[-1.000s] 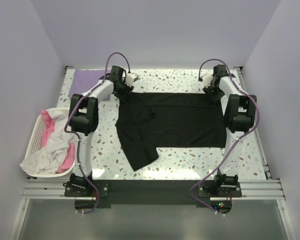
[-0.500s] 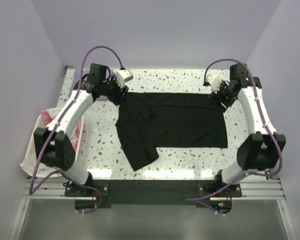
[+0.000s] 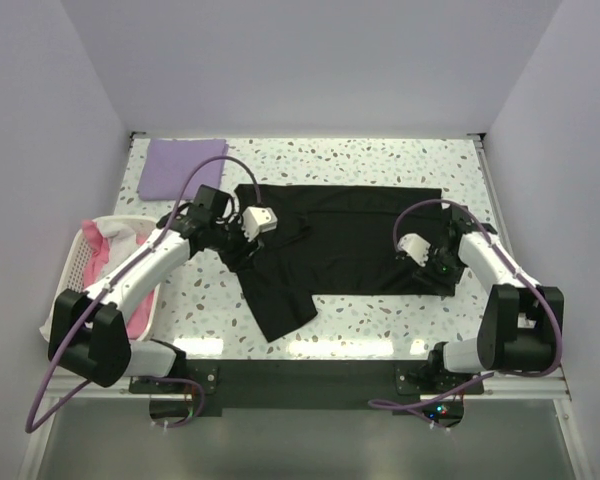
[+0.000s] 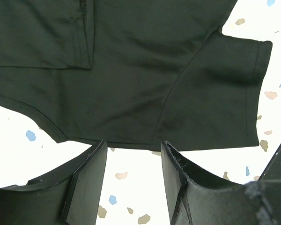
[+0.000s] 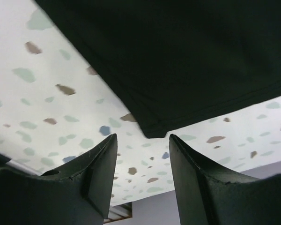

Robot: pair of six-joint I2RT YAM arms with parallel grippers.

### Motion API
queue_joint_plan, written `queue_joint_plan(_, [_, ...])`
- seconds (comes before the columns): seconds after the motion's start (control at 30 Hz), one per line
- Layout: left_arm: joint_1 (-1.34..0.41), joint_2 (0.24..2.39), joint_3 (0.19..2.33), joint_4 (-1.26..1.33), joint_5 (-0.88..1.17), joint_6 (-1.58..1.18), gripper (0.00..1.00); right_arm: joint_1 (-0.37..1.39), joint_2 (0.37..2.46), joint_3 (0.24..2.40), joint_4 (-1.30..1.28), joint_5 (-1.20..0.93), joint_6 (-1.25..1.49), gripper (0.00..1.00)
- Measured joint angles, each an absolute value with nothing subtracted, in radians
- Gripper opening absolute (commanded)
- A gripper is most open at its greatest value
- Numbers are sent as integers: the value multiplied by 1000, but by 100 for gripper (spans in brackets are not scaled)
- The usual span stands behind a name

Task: Fold and stack the t-shirts
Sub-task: Fold the tshirt

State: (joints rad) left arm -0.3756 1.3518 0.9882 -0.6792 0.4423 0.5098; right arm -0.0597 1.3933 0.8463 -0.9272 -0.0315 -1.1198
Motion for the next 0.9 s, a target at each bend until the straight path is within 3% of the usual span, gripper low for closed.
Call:
queue_joint_plan(0.6, [-386,1372,953,-648,437,508,55,-59,1433,723,-733,10,-1158,46])
queue_joint_plan(0.9, [-484,1345,827,-655,415,572,50,-59,1440,717,-690,44,-1164,12])
